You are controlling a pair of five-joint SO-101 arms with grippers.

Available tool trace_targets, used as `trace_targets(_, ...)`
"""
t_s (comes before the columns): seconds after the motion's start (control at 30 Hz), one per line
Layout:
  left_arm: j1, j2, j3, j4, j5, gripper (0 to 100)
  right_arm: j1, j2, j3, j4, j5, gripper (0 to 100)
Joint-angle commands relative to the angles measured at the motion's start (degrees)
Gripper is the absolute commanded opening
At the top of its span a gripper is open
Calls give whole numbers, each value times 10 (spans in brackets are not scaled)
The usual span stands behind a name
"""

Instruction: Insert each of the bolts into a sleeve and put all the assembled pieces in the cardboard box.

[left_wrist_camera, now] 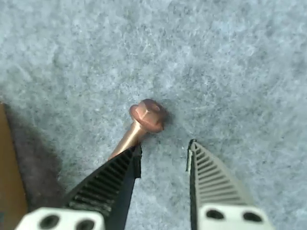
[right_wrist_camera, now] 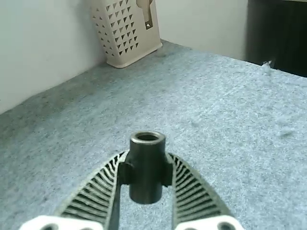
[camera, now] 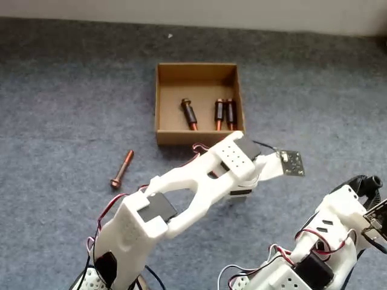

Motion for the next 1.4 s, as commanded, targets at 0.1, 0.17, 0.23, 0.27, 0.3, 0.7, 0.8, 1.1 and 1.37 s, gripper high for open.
trace_targets(0.1, -4, 15, -73, 12, -6, 189, 3, -8, -7, -15, -5, 17)
trace_targets(0.17, -11, 16, -90, 21, -6, 189, 3, -8, -7, -15, -5, 17)
trace_targets(0.23, -17, 14, -105, 31, -6, 189, 3, -8, -7, -15, -5, 17)
trace_targets(0.27, -21, 13, -113, 39, -6, 189, 3, -8, -7, -15, -5, 17)
trace_targets(0.3, -22, 13, -123, 47, -6, 189, 3, -8, -7, -15, -5, 17)
trace_targets(0.7, -36, 53, -150, 42, -32, 189, 2, -8, -7, -15, -5, 17)
trace_targets(0.8, -34, 80, -150, 41, -47, 189, 2, -8, -7, -15, -4, 17)
trace_targets(1.1, -22, 97, -174, 42, -44, 86, 2, -8, -6, -15, -4, 17)
trace_targets(1.37, 22, 95, -154, 43, -44, 5, 2, -8, -6, -15, -4, 17)
